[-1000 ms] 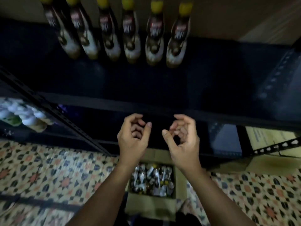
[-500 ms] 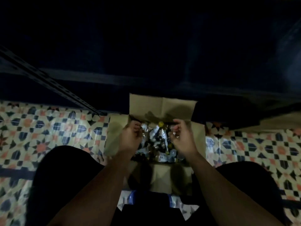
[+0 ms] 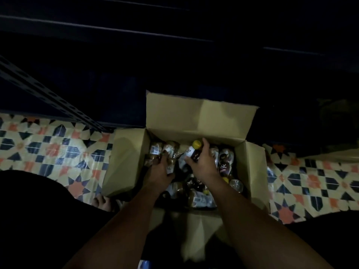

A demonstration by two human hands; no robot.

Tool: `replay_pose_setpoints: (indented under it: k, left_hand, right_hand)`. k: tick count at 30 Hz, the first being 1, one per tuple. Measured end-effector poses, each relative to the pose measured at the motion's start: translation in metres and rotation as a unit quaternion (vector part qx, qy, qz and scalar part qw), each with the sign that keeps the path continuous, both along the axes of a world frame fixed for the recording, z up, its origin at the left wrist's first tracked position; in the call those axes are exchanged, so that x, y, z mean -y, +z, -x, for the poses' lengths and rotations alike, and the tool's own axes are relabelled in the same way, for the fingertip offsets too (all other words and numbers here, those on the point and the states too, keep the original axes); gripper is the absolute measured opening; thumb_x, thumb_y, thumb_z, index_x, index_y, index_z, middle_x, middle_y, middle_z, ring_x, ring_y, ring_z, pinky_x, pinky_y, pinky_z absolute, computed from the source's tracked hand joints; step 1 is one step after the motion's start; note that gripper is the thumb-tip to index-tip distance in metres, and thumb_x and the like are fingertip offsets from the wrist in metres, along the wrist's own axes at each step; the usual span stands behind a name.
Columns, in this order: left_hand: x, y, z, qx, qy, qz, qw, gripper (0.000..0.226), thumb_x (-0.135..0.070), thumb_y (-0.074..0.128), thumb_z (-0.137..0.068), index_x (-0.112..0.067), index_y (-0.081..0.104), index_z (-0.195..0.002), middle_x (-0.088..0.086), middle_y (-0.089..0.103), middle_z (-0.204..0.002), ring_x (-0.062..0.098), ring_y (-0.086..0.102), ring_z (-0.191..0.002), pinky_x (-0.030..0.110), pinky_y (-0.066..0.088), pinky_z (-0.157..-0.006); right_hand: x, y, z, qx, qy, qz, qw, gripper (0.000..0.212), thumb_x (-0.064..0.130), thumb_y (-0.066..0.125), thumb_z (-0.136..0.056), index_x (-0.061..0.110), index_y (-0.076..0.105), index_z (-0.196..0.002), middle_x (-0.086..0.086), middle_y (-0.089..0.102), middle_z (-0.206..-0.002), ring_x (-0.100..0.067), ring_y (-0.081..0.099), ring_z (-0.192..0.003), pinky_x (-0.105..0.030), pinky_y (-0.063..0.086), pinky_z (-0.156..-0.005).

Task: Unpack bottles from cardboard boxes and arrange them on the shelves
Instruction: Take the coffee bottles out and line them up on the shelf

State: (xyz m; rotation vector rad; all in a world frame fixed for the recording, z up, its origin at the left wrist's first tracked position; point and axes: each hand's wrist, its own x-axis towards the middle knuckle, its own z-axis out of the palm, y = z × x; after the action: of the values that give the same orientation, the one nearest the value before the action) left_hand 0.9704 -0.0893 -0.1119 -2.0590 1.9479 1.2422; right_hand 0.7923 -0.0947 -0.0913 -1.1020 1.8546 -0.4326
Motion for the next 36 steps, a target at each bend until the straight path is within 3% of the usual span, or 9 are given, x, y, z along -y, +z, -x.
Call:
replay_pose_setpoints:
  k: [3,7,12,18,21,23,26,32,36]
  left_hand:
    - [0.004,-0.002,0.007,0.060,-0.034,0.006,0.998,0.097,-0.037,0.076,-0.086,-0.024,0.017,-0.161,0.018,0.049,-0.146,0.038,0.052,-0.129,0.044,0.047,-0.103]
    - [0.009,0.008,0.007,0.013,0.020,0.028,0.999,0.084,-0.031,0.088,-0.070,-0.022,0.043,-0.141,0.010,0.066,-0.122,0.031,0.063,-0.112,0.033,0.051,-0.089]
    - [0.011,0.028,0.005,-0.094,0.125,0.031,0.987,0.071,-0.024,0.092,-0.059,-0.026,0.056,-0.121,0.000,0.065,-0.115,0.020,0.063,-0.105,0.025,0.047,-0.084]
    - [-0.005,0.045,-0.004,-0.126,0.091,0.147,0.977,0.050,-0.019,0.092,-0.061,-0.019,0.057,-0.096,-0.002,0.055,-0.105,0.018,0.058,-0.094,0.027,0.044,-0.078]
    - [-0.016,0.041,-0.007,-0.108,0.048,0.136,0.984,0.056,-0.023,0.090,-0.066,-0.016,0.056,-0.110,0.000,0.056,-0.118,0.024,0.058,-0.108,0.035,0.051,-0.090]
    - [-0.020,0.035,-0.009,-0.077,0.048,0.112,0.990,0.067,-0.035,0.089,-0.069,-0.018,0.051,-0.122,0.004,0.059,-0.123,0.027,0.059,-0.112,0.040,0.053,-0.093]
    - [-0.023,0.025,-0.010,-0.014,0.044,0.093,0.995,0.071,-0.033,0.090,-0.070,-0.012,0.045,-0.121,0.011,0.059,-0.121,0.031,0.060,-0.111,0.039,0.051,-0.089]
    - [-0.010,0.009,-0.004,0.077,0.024,0.033,0.996,0.114,-0.042,0.090,-0.066,-0.009,0.025,-0.153,0.018,0.032,-0.149,0.036,0.036,-0.138,0.041,0.037,-0.115]
    - [-0.006,0.003,0.004,0.084,0.056,0.014,0.995,0.114,-0.053,0.087,-0.066,-0.011,0.024,-0.152,0.016,0.037,-0.148,0.035,0.041,-0.137,0.046,0.043,-0.110]
  right_hand:
    - [0.007,-0.010,0.001,-0.020,-0.014,-0.011,1.000,0.064,0.042,0.074,-0.089,0.013,0.043,-0.137,-0.013,0.055,-0.137,-0.036,0.053,-0.126,-0.049,0.047,-0.101]
    - [0.003,-0.010,0.002,-0.010,-0.019,0.014,1.000,0.043,0.041,0.076,-0.088,0.013,0.053,-0.111,-0.008,0.064,-0.114,-0.028,0.060,-0.107,-0.045,0.051,-0.093]
    - [-0.026,0.002,0.011,0.103,-0.034,0.078,0.991,0.035,0.019,0.076,-0.090,0.015,0.059,-0.120,0.008,0.068,-0.111,0.009,0.061,-0.097,-0.014,0.046,-0.083]
    - [-0.046,0.011,0.014,0.173,-0.104,0.119,0.972,0.040,0.019,0.070,-0.095,0.020,0.055,-0.133,0.006,0.066,-0.128,-0.006,0.060,-0.122,-0.033,0.048,-0.105]
    - [-0.046,0.016,0.016,0.182,-0.143,0.123,0.965,0.042,0.030,0.067,-0.097,0.026,0.050,-0.136,0.011,0.063,-0.130,0.003,0.057,-0.121,-0.031,0.046,-0.107]
    - [-0.044,0.017,0.018,0.186,-0.162,0.111,0.963,0.060,0.045,0.064,-0.097,0.025,0.041,-0.148,0.006,0.058,-0.140,-0.007,0.054,-0.129,-0.038,0.044,-0.111]
    - [-0.043,0.016,0.019,0.222,-0.212,0.101,0.946,0.054,0.033,0.058,-0.102,0.025,0.037,-0.152,0.000,0.058,-0.141,-0.018,0.056,-0.128,-0.041,0.047,-0.107]
    - [-0.048,0.006,0.013,0.292,-0.297,0.031,0.909,0.056,0.031,0.055,-0.103,0.031,0.035,-0.156,-0.003,0.044,-0.155,-0.029,0.045,-0.139,-0.054,0.037,-0.115]
    - [-0.043,0.001,0.006,0.329,-0.340,0.001,0.881,0.046,0.029,0.051,-0.106,0.027,0.043,-0.151,-0.004,0.053,-0.143,-0.032,0.053,-0.128,-0.055,0.042,-0.110]
